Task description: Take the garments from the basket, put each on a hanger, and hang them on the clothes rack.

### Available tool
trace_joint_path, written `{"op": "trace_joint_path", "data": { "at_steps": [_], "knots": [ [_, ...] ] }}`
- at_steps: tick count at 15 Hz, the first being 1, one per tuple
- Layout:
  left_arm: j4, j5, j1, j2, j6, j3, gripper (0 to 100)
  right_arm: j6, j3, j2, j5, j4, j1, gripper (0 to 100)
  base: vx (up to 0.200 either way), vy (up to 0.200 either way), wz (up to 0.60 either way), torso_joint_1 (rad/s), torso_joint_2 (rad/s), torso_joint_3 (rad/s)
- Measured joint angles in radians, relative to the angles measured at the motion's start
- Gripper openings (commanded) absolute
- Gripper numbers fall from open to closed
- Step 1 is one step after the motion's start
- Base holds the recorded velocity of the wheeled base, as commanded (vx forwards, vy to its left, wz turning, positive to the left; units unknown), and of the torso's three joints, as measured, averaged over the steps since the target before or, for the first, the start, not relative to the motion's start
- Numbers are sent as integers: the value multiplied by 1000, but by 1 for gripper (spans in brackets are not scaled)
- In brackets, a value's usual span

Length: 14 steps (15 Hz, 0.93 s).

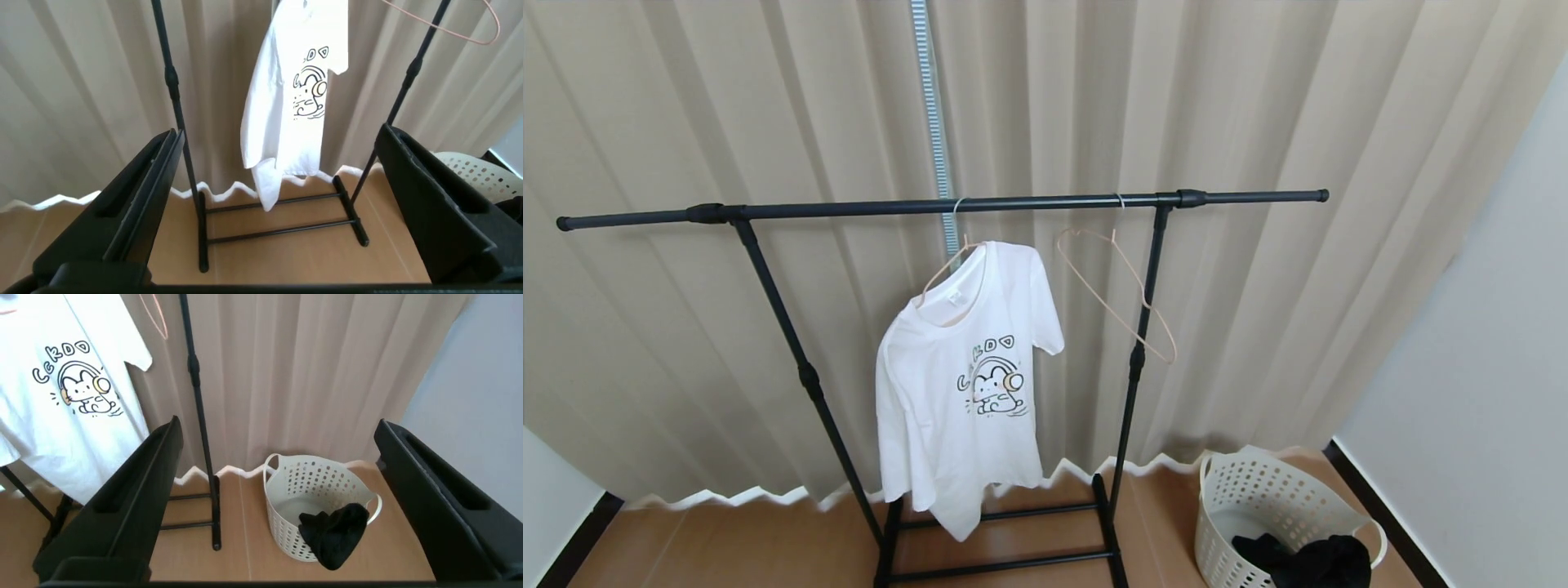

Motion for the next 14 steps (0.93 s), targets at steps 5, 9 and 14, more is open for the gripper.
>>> {"op": "trace_joint_path", "data": {
  "at_steps": [5,9,14],
  "knots": [
    [0,-2,0,0,-2,0,100,1,-2,0,22,2,0,100,0,0,0,-79,191,95],
    [0,-2,0,0,-7,-2,100,1,-2,0,22,2,0,100,0,0,0,-141,336,182],
    [0,-2,0,0,-7,-1,100,1,-2,0,21,0,0,100,0,0,0,-151,343,196]
  ]
}}
